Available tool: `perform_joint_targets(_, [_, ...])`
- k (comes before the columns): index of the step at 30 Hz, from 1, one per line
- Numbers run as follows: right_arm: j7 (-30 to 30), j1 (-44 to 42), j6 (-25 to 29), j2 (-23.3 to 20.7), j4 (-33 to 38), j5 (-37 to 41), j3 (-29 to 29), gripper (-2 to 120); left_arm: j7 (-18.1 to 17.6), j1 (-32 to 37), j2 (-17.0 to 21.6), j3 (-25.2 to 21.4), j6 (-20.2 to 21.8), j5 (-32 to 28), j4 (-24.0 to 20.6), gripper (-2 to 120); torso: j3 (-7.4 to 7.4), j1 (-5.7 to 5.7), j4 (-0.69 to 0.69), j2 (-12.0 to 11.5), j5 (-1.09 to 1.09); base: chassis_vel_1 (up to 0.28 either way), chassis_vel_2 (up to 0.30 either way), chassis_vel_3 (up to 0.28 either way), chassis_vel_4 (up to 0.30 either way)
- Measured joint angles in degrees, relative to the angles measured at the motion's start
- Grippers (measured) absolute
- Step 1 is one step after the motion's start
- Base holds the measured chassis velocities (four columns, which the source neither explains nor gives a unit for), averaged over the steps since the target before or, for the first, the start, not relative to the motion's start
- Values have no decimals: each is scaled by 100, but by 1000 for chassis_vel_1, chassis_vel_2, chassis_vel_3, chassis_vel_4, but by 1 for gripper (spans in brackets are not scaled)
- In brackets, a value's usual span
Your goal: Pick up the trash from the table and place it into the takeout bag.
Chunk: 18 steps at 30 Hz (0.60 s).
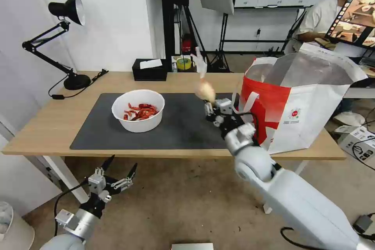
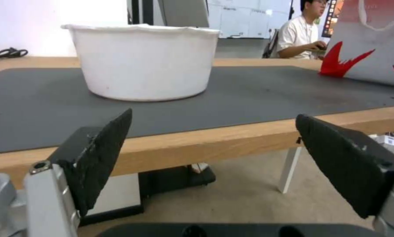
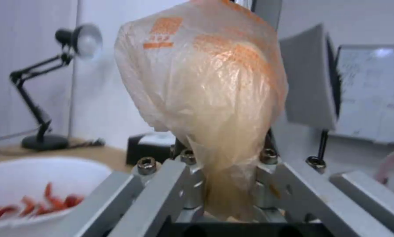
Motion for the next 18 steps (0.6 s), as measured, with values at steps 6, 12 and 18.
perform_joint_targets(6, [170, -70, 120, -76, 320, -140, 514, 8, -2, 51, -52, 3, 5, 72, -42, 100, 0, 0, 1, 0, -1, 0, 0, 0, 0])
perform_joint_targets(12, [1175, 139, -387, -420, 632, 275, 1015, 8, -7, 101, -111, 8, 10, 139, -111, 100, 0, 0, 1, 0, 0, 0, 0, 0, 0])
perform_joint_targets(18, [1889, 289, -960, -669, 582, 858, 1402, 8, -9, 122, -172, 36, 17, 214, -131, 100, 1, 0, 1, 0, 0, 0, 0, 0, 0])
